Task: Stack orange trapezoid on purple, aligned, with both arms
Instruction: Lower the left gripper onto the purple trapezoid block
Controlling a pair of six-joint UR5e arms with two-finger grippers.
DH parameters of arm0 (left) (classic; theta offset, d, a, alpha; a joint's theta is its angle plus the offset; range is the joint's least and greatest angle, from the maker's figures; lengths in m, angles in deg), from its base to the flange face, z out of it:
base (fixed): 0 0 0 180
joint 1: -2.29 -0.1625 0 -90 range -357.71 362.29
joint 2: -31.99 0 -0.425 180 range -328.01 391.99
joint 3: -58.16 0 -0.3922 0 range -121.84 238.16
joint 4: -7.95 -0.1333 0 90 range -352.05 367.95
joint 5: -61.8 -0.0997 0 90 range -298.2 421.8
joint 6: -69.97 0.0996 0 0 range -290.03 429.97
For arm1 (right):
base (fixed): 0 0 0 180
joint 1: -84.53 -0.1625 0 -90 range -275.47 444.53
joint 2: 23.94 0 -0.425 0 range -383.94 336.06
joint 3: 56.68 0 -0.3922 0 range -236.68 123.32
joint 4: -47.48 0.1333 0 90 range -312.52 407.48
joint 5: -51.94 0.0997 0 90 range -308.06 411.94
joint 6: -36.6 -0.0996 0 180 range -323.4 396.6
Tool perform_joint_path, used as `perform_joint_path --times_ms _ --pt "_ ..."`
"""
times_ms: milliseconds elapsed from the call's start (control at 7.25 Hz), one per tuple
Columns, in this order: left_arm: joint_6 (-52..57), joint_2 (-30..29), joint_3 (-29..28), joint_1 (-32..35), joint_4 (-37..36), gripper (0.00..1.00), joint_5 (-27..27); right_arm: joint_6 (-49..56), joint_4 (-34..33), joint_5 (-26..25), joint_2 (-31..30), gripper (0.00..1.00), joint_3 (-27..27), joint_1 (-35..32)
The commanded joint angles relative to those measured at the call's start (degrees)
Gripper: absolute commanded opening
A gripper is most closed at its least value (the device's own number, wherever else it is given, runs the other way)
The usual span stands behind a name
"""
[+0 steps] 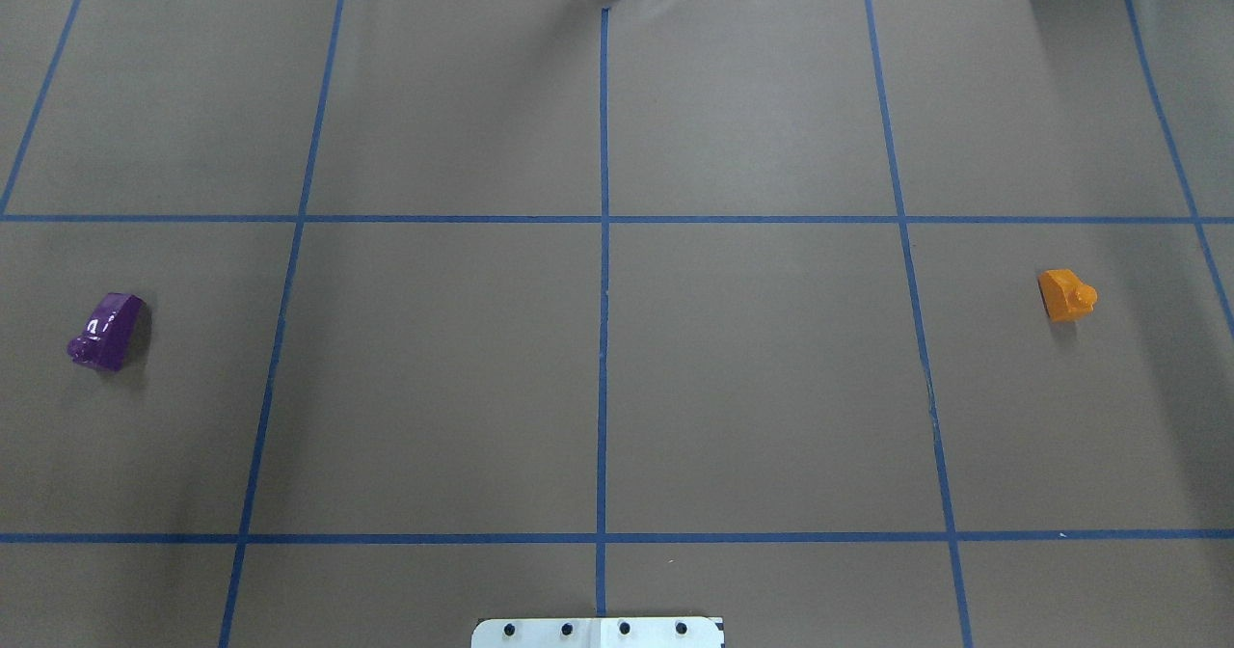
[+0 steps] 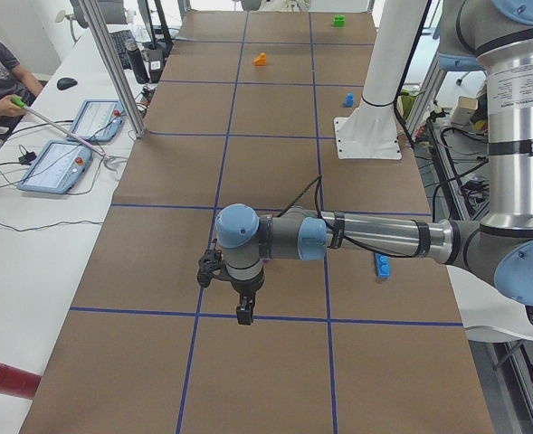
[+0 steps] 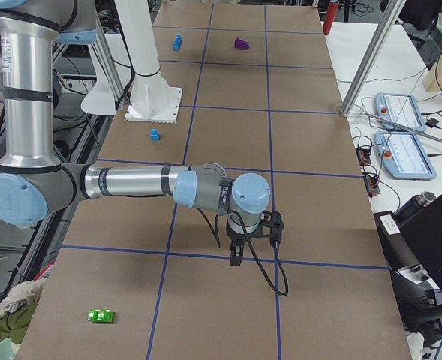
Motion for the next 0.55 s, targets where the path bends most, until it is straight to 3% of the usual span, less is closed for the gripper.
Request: perform_joint_path --times_ms 0,414 --pt "-0.26 -1.00 1.36 0.17 -0.55 1.00 0.07 -0.31 2.00 0.09 -0.03 1.00 -0.23 0.00" --pt "-3.92 -2.50 5.07 -2.28 6.88 1.00 1.57 -0.49 3.49 0.09 0.50 1.00 0.38 0.17"
